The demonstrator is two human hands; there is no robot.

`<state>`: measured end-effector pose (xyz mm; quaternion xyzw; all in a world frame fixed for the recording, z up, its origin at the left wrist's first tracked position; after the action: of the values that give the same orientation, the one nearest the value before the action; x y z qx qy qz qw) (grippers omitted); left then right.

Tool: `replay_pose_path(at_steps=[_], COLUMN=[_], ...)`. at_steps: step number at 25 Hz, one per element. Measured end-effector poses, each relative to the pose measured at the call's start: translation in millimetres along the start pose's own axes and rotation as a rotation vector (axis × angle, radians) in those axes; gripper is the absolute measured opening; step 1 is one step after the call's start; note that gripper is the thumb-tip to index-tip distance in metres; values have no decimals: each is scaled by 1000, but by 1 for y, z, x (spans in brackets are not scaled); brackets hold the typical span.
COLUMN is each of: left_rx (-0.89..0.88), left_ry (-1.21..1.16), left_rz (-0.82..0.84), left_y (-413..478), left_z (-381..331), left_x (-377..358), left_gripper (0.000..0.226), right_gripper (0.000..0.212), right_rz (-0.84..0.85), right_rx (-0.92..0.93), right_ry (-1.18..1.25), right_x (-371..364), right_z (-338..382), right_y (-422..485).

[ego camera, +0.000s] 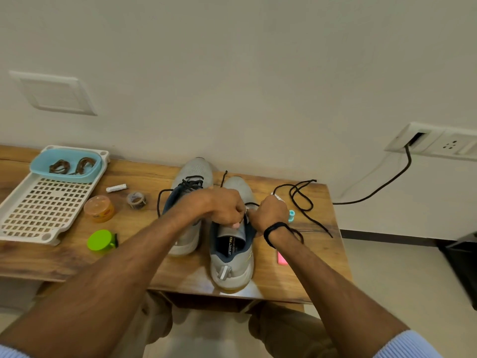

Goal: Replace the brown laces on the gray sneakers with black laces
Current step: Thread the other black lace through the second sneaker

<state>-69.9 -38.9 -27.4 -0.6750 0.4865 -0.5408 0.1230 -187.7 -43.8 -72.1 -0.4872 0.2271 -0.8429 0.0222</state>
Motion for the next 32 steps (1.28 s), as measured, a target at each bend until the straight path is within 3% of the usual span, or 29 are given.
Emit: replay_pose_path(at_steps=[4,7,9,12,15,18,23,25,32], left_rx=[-496,-687,-600,-227,28,237,316,337,345], left_ry=[-448,-605,-614,-437,-528,-337,-77,36,-116], left_rz=[498,542,420,166,-163,-391,-423,-435,-388], left_y=[-43,-61,-58,-40,-11,12,24,26,19], left_z=[-28,-37,-22,9,26,32,10,4,1], left_x=[-18,-10,1,7,11,19,15,13,19], left_gripper=[7,8,18,49,35,17,8,21,19], right_gripper=[27,26,25,28,33,32,30,33,20], right_rz=[-4,-6,20,28,16,32,80,85,23], right_rx=[7,5,11,8,5,17,58,82,53], right_ry=[-4,-29,-19,18,28,14,33,62,-72], right_x=[5,7,2,-3,-3,-5,-7,-6,4], right_z=[2,2,3,2,3,3,4,4,6], right_y=[-3,-3,-2,1,2,3,6,6,1])
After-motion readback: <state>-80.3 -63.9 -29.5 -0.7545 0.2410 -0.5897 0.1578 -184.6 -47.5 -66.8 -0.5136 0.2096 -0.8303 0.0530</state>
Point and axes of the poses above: each hand's wrist, its own y-axis towards the middle knuckle, its own x-axis out of the back of the hand, z = x × y, the point moved 7 cm from there along y, towards the middle knuckle, and after that the axes turned 12 degrees about z, right-handed, at the moved point
